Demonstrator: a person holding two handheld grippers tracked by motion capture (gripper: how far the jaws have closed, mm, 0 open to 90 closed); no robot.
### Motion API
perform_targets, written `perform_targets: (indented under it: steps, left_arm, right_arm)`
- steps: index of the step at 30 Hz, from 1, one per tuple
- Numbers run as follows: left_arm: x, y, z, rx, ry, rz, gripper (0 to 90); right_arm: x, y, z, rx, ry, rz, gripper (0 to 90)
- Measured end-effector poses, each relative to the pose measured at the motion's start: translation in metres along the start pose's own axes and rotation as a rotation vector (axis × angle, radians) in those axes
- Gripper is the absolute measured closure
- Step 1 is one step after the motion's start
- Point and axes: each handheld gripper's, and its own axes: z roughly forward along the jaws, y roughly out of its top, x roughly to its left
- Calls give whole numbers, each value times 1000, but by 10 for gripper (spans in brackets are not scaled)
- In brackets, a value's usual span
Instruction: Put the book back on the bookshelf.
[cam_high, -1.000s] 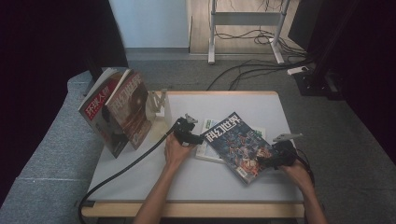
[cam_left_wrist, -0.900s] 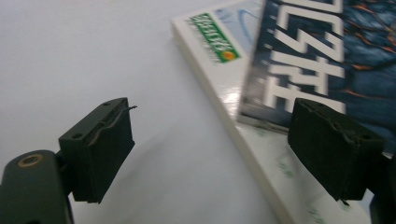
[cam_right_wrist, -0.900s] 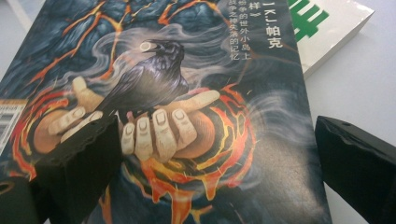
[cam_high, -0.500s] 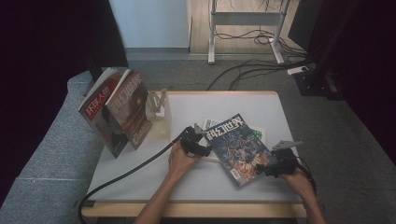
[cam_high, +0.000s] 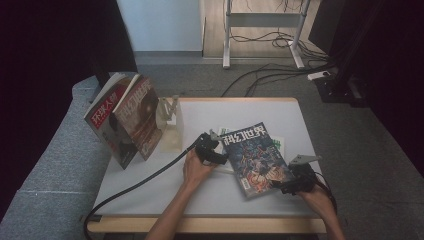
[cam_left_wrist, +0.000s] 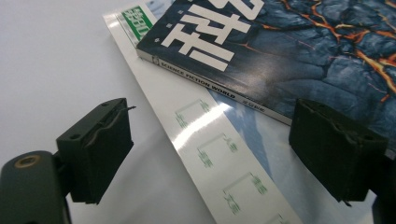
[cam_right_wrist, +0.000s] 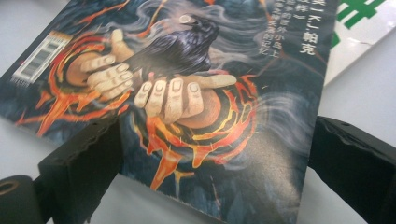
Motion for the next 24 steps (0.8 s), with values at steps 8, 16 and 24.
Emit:
perform_targets:
  steps: [8,16,24]
  left_arm:
    - [6,-3,0,-2,-54,-24,141]
    - [6,-22,-15,-27,-183,-21,121]
    - [1,-38,-25,9,-187,41,21]
  right_arm:
    - [3,0,0,-19,9,0,41]
    - [-27,21,12,-65,-38,20,0]
    - [-56,49,40,-62,-43,20,0]
